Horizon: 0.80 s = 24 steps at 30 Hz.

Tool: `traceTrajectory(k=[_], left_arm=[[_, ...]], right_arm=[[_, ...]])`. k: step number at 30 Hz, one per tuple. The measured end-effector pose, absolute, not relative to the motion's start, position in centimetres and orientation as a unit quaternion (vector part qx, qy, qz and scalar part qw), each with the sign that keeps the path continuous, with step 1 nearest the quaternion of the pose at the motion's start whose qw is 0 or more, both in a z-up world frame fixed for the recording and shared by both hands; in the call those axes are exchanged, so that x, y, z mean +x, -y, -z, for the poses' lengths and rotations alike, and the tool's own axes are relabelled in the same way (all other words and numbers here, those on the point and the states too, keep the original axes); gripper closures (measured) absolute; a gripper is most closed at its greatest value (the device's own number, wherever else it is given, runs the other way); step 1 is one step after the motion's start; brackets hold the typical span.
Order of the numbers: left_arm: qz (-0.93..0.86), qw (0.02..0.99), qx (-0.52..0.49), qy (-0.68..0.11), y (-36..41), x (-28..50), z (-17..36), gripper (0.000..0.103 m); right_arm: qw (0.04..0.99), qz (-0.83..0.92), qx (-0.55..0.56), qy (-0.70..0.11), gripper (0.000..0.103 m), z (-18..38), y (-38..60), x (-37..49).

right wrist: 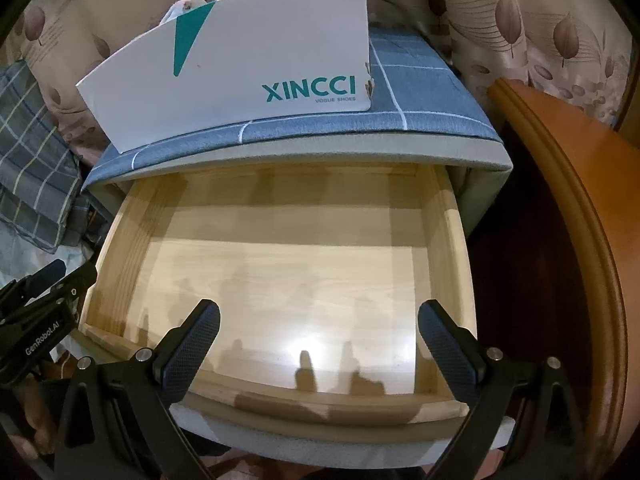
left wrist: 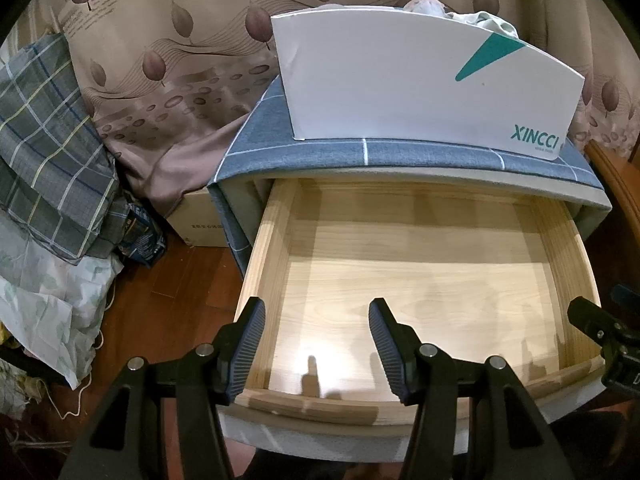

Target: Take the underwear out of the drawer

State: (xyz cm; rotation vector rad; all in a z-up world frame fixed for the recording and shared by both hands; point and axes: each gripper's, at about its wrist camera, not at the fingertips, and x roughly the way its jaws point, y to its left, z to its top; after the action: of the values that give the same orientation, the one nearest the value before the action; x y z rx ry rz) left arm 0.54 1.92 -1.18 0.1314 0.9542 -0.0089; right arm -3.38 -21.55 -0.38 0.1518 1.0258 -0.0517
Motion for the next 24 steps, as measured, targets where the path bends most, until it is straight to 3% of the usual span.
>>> traceTrajectory(k=[24], left_arm=[[0.006,0.886,0.064,-0.460,-1.62,0.57,1.31,0.048]], right_arm=[[0.863,0.028,0.069,-0.499,0.004,0.58,21.38,-3.22]])
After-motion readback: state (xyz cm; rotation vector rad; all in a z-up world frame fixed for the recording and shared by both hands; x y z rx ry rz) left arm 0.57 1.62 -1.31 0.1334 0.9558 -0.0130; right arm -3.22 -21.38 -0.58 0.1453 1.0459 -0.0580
